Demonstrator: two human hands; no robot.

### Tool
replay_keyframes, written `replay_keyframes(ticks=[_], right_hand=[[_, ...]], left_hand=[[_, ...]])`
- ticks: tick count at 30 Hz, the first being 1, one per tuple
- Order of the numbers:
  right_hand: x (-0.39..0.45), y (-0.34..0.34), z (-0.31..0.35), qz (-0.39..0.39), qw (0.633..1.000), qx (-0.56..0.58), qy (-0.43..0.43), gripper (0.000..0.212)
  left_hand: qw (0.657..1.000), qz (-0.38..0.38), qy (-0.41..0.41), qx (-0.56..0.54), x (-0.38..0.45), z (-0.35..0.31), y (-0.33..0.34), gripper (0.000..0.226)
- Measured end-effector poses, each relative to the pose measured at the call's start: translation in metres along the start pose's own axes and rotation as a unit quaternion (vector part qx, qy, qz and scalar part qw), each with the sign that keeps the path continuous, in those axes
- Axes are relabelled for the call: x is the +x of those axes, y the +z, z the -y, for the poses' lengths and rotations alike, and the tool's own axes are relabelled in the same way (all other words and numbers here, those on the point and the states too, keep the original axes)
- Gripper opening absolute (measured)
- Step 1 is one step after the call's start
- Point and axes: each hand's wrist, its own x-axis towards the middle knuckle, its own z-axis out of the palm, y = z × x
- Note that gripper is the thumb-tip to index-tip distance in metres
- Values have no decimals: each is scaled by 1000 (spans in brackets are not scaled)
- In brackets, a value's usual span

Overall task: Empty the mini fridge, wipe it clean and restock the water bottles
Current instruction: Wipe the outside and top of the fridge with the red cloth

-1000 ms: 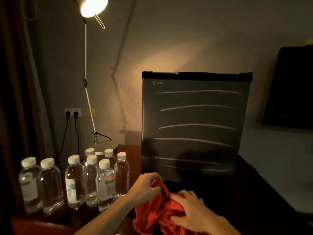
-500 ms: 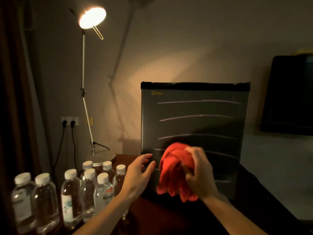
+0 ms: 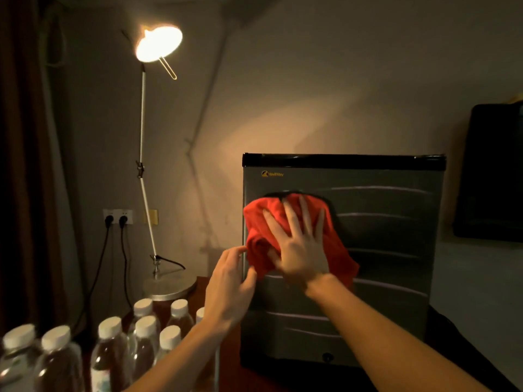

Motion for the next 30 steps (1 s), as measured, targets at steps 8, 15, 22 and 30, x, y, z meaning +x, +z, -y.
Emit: replay_keyframes(ticks=[8,15,22,30], right_hand=[[-4,8,-6,-7,998,-46,-48,79],[24,-27,-35,-61,997,-38,-27,71],[28,-30,-30,-107,990,-87,0,67],[29,-15,-23,-41,979,-101,-170,42]], left_hand=[[999,3,-28,-15,-4,17,15,32],[999,-7,19,-35,4,5,14,30],[996,-6,77,43,8,-8,12,32],[998,-22,58,18,9,-3,11,32]])
